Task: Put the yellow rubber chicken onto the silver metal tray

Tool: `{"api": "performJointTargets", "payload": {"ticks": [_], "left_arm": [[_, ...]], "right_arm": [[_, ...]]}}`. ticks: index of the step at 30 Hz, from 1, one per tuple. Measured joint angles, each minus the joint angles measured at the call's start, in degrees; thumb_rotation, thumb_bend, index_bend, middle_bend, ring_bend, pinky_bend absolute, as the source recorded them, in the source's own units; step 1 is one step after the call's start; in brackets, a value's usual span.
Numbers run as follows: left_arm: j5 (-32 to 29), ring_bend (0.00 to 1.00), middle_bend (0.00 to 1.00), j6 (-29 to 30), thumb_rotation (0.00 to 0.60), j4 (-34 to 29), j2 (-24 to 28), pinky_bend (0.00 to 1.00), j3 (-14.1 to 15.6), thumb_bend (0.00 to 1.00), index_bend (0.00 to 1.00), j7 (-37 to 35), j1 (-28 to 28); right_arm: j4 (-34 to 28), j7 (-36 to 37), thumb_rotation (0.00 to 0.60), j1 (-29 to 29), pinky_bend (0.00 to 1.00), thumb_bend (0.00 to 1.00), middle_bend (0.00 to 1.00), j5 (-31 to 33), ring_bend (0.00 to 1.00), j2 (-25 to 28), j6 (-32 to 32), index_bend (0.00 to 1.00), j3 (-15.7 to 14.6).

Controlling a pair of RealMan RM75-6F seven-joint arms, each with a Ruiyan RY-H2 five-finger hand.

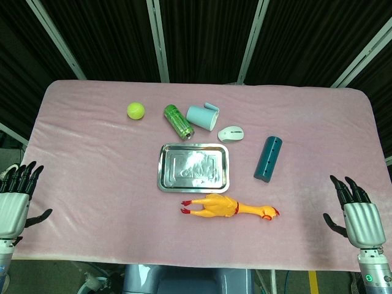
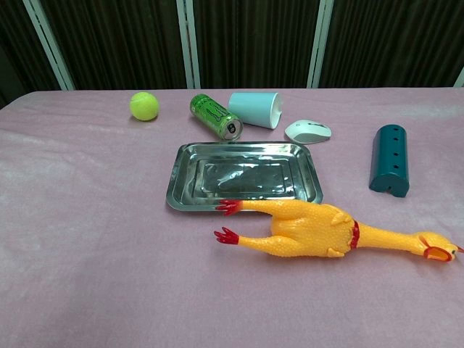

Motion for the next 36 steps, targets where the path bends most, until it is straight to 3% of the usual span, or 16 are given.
{"api": "performJointTargets", "payload": {"ticks": [22,36], "left_arm": [[1.23,0.0,0.0,-0.23,0.6,-1.35,1.27,0.0,0.2,0.07,0.0,-1.83,-0.54],[-0.14,0.0,0.0,-1.72,0.6,-2.14,2.74,0.0,-1.13,0.07,0.0,-2.07,-1.88]], "right_arm": [[-1.19,5.95,0.6,2.04,0.24,0.28,0.19,-2.67,0.11,1.05,-2.76,0.05,-1.04],[-2.58,9.65,0.6,10.99,0.29,0.27,0.19,-6.61,0.16,0.87,-16.0,0.12,-2.58]]}}
